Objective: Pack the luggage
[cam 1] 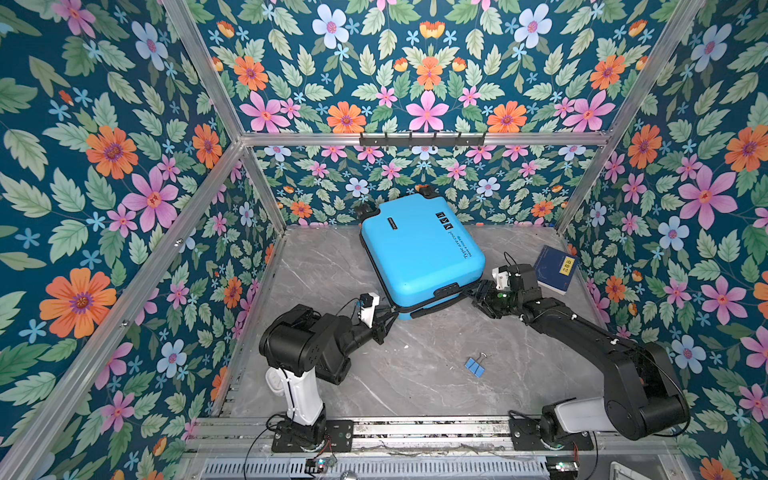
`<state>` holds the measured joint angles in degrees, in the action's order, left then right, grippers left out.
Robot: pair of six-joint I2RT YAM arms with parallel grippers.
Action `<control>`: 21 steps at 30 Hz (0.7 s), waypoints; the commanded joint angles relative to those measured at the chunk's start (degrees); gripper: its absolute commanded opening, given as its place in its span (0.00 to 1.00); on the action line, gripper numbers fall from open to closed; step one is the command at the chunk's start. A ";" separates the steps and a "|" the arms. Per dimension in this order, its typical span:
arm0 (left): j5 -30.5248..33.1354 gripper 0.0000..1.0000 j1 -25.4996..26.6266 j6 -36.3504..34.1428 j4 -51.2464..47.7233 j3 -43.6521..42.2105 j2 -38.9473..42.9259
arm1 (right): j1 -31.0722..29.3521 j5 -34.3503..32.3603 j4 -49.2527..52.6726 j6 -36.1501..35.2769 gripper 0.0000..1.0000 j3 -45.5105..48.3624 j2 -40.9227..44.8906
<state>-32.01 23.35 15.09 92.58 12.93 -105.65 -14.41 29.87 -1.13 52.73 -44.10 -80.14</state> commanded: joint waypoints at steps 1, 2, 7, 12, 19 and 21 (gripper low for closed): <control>0.00 0.21 0.03 0.29 3.13 0.43 0.00 | -0.07 -0.16 -0.45 0.05 0.61 0.24 -0.06; 0.00 0.17 0.03 0.27 3.05 0.43 0.00 | -0.09 -0.16 -0.50 0.08 0.61 0.33 -0.06; 0.12 0.04 0.03 0.50 3.05 0.26 0.43 | -0.09 -0.17 -0.67 0.09 0.61 0.50 -0.29; -0.20 0.00 0.08 0.99 3.05 0.00 0.78 | -0.25 -0.14 -1.49 0.60 0.61 0.83 -0.72; -0.66 0.00 0.16 2.37 1.92 -0.18 2.33 | -0.98 -0.20 -6.01 3.50 0.59 2.90 -2.36; -0.68 0.00 0.20 2.43 1.49 -0.49 2.80 | -1.79 -0.81 -8.23 4.93 0.57 3.55 -3.12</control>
<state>-32.88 23.51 16.78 90.67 12.56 -103.59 -15.51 29.82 -4.60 55.53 -41.08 -82.67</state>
